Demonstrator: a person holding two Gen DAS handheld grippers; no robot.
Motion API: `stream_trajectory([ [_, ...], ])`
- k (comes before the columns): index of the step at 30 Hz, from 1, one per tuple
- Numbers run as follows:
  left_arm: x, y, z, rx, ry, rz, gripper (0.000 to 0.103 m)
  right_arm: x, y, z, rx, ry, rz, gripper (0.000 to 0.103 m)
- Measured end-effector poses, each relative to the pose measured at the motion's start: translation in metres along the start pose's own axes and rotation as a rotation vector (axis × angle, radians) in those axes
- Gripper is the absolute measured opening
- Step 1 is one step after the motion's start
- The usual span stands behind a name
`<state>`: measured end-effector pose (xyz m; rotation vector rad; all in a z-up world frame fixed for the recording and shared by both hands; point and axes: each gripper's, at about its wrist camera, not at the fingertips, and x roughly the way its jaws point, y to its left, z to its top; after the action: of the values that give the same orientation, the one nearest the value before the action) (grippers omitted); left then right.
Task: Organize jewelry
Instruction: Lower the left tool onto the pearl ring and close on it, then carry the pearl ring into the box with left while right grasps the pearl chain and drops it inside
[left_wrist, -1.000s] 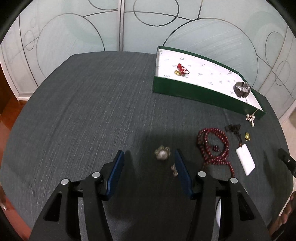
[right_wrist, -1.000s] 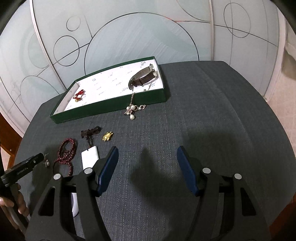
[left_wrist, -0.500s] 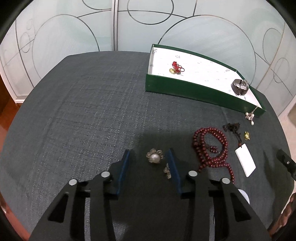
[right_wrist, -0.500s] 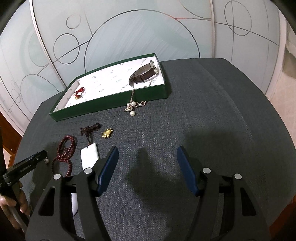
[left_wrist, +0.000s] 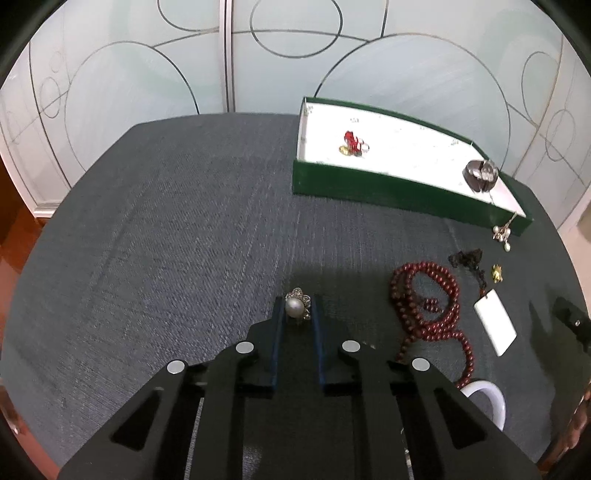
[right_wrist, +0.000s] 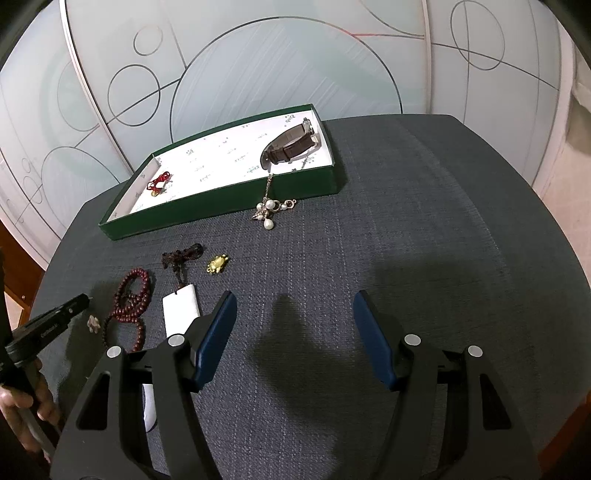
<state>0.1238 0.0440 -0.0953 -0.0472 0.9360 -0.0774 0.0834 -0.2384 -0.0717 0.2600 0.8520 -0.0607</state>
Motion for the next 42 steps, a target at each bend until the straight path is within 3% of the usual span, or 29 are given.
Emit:
stream_trajectory([
  [8,-0.008,0.0,0.013,-0.002,-0.03,0.008,0.014,0.013,0.016,0.015,-0.021,-0.013,0.001,0.065],
  [23,0.007,0.004,0.025,-0.028,-0.024,0.004,0.014,0.09,0.04,0.06,-0.039,0.031,-0.077,0.057],
  [26,0.008,0.004,0.026,-0.029,-0.024,0.003,0.014,0.095,0.042,0.059,-0.065,0.023,-0.108,0.049],
  [31,0.011,0.003,0.028,-0.035,-0.019,0.003,0.014,0.095,0.034,0.062,-0.065,0.019,-0.131,0.021],
  [34,0.012,0.002,0.029,-0.036,-0.018,0.001,0.014,0.094,0.029,0.063,-0.06,0.018,-0.122,0.015],
  [42,0.01,-0.002,0.035,-0.036,-0.024,-0.003,0.014,0.077,0.019,0.064,-0.028,-0.024,-0.073,0.014],
])
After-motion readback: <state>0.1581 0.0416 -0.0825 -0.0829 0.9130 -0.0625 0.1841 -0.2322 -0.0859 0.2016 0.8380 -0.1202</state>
